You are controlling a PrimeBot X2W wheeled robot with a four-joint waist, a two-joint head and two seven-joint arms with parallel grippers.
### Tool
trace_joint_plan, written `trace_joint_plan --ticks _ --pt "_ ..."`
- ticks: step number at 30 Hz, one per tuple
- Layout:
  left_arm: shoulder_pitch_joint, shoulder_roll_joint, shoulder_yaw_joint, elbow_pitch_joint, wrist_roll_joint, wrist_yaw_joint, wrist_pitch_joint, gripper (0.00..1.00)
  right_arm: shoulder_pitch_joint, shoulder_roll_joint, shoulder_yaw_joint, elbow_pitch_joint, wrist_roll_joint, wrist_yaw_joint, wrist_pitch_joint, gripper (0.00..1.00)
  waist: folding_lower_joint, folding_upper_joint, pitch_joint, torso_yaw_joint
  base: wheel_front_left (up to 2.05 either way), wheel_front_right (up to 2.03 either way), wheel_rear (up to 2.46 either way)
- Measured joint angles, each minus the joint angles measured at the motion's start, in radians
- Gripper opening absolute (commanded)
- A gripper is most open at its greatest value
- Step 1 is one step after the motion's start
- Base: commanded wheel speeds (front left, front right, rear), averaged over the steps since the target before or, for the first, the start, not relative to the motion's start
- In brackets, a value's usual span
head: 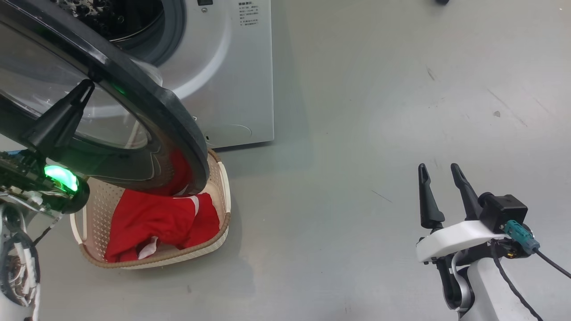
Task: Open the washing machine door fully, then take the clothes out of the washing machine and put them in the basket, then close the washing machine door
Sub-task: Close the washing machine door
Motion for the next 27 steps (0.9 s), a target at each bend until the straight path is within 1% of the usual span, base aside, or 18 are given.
trace_joint_plan --ticks 4,8,14,17,20,23,27 --pt "-0.002 -0.016 -0.013 0.028 0.031 -0.015 -0.009 0.00 0.000 0.000 -0.013 -0.007 -0.010 -0.007 0.000 1.00 0.0000 0.0000 -0.005 0.014 0.00 0.00 0.00" --pt "0.001 -0.029 -0.014 0.043 0.042 -0.039 -0.030 0.00 0.001 0.002 -0.023 -0.010 -0.010 -0.007 0.000 1.00 0.0000 0.0000 -0.014 0.038 0.00 0.00 0.00" --pt "0.023 -0.070 0.011 0.063 0.047 -0.068 -0.070 0.00 0.003 0.003 -0.031 -0.010 -0.010 -0.007 0.000 1.00 0.0000 0.0000 -0.032 0.083 0.00 0.00 0.00" --pt "0.034 -0.081 0.021 0.064 0.050 -0.079 -0.089 0.00 0.004 0.004 -0.032 -0.009 -0.010 -0.007 0.000 1.00 0.0000 0.0000 -0.043 0.106 0.00 0.00 0.00" --pt "0.059 -0.082 0.042 0.070 0.058 -0.083 -0.115 0.00 0.008 0.004 -0.031 -0.006 -0.010 -0.007 0.000 1.00 0.0000 0.0000 -0.057 0.127 0.00 0.00 0.00" --pt "0.095 -0.085 0.053 0.085 0.093 -0.090 -0.134 0.00 0.022 0.004 -0.029 -0.005 -0.008 -0.007 0.000 1.00 0.0000 0.0000 -0.074 0.145 0.00 0.00 0.00" --pt "0.142 -0.105 0.072 0.092 0.106 -0.091 -0.162 0.00 0.027 0.005 -0.025 -0.001 -0.005 -0.006 0.000 1.00 0.0000 0.0000 -0.094 0.163 0.00 0.00 0.00"
